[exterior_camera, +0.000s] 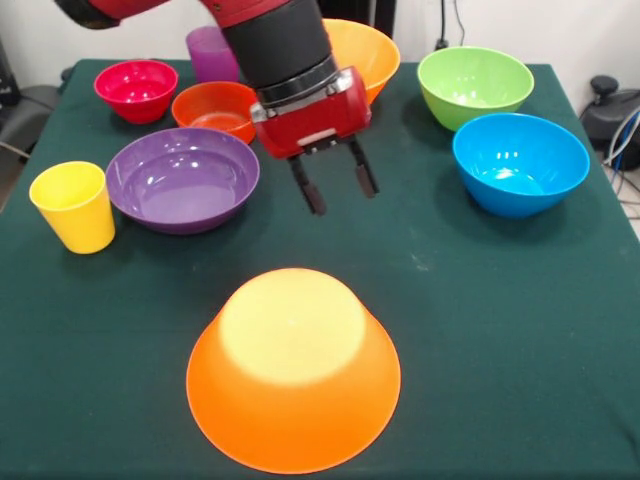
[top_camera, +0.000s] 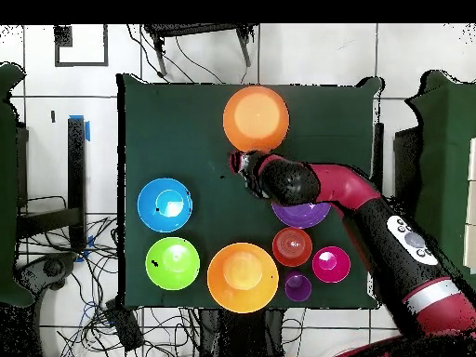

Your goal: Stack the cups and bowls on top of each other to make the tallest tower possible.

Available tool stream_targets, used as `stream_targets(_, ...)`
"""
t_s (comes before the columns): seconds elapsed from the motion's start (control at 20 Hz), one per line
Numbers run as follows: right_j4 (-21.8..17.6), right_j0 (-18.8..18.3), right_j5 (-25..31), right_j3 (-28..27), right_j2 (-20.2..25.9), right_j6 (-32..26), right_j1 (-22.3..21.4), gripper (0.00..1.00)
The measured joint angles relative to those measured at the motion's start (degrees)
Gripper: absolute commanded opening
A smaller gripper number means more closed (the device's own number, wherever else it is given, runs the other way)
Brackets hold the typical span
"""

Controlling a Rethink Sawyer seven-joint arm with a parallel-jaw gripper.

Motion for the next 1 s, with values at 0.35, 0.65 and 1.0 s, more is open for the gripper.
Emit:
stream_targets(0.35, 0.44, 0.11, 0.05, 3.93, -0.82, 0.72, -1.54, 1.00)
stream_targets(0.65, 1.65, -2.25, 2.35, 7.98, -0.79, 0.72, -2.87, 1.00)
stream_targets(1.0, 2.14, -3.74, 5.35, 9.54, -0.81, 0.72, -2.60, 1.00)
